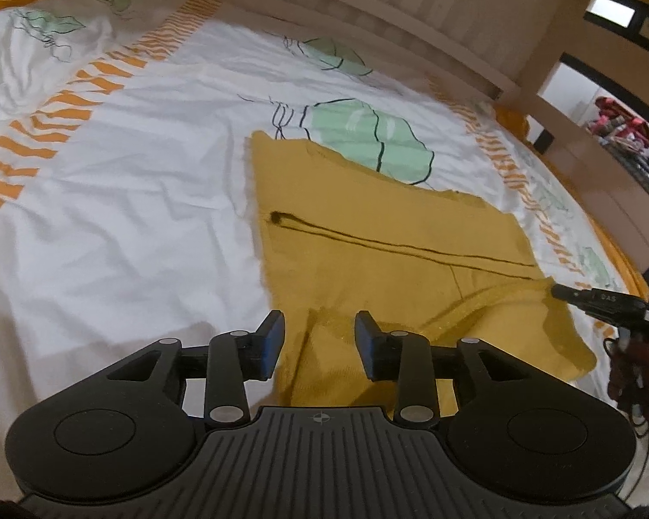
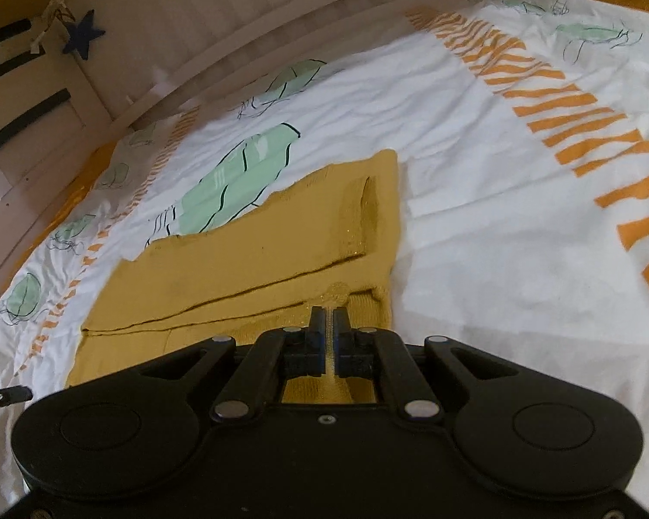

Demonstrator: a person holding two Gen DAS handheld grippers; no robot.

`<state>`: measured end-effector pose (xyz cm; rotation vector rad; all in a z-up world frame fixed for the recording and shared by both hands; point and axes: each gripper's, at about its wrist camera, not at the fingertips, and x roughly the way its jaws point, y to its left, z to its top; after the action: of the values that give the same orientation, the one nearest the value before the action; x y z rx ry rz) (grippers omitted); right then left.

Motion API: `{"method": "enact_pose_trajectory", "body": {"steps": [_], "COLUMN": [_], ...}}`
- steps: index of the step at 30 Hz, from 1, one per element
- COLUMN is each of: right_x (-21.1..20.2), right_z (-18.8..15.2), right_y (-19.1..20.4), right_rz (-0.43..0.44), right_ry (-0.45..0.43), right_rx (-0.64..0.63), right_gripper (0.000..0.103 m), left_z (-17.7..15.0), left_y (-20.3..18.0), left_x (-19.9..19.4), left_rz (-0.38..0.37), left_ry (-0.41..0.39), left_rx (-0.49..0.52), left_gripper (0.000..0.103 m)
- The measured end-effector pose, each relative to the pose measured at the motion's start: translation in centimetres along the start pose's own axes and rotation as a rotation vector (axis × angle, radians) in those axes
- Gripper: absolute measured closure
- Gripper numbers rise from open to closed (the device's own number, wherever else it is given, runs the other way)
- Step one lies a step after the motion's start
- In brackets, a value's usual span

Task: Fold small clothes
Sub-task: 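Grasp the folded sweater edge with the right tool while the left tool grasps beside it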

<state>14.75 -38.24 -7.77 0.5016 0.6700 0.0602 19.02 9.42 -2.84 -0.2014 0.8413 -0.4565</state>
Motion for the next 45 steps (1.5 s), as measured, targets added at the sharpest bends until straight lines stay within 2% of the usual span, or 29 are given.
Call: {"method": "enact_pose_trajectory", "body": {"steps": [4,10,18,23,24,25,26,28,35,38,41,43,45], "right_x": [0.1,0.5,0.8,0.9,0.9,0.9,0.9,1.0,1.4,1.6,1.8,1.8,1.6], "right_z": [-0.2,-0.5,-0.7,-0.8,-0.8,-0.9,-0.9,-1.0,-1.1,-1.0,-1.0,-1.1,-1.2], "right_y": [0.5,0.7,0.8,0.6,0.6,0.6,0.5,0.6,0.6,0.2,0.1,0.4,0.9], "right_rz": [0.002,0.009,0.019,0.019,0.019,0.019,0.020,0.024,0.013,0.022,0.034,0.025,0.006], "right_ry": [0.007,0.020,0.030,0.035,0.036,0.037,0.039,0.042,0.051,0.051,0.052,0.053,0.050], "right_rx": [-0.008,-0.020,-0.022,-0.013,-0.011,-0.010,-0.010,-0.009,-0.026,-0.011,-0.003,-0.027,-0.063], "right_gripper": [0.092,0.091,0.088,0.085,0.085,0.085,0.085,0.085,0.083,0.069,0.069,0.072,0.092], "left_z": [0.4,-0.3,-0.5,-0.4,-0.5,-0.6,-0.7,-1.0,-1.7,-1.4,-0.9,-0.7,-0.6], "left_y": [-0.6,-2.5,-2.6,-2.8,-2.7,-2.7,-2.8,-3.0,-3.5,-3.5,-3.2,-3.0,-2.9], "left_x": [1.6,3.7,5.4,5.9,5.8,5.8,5.8,5.5,3.7,3.1,2.6,2.4,2.0], "left_rz": [-0.008,0.009,0.026,0.023,0.020,0.007,-0.012,-0.011,0.029,0.052,0.074,0.085,0.097], "left_ry": [0.042,0.109,0.156,0.173,0.169,0.169,0.169,0.149,0.037,-0.012,-0.051,-0.075,-0.099], "left_rx": [0.045,0.229,0.294,0.299,0.291,0.288,0.285,0.280,0.255,0.249,0.229,0.212,0.201], "left_gripper": [0.068,0.068,0.068,0.068,0.070,0.084,0.090,0.095,0.096,0.096,0.096,0.096,0.096]}}
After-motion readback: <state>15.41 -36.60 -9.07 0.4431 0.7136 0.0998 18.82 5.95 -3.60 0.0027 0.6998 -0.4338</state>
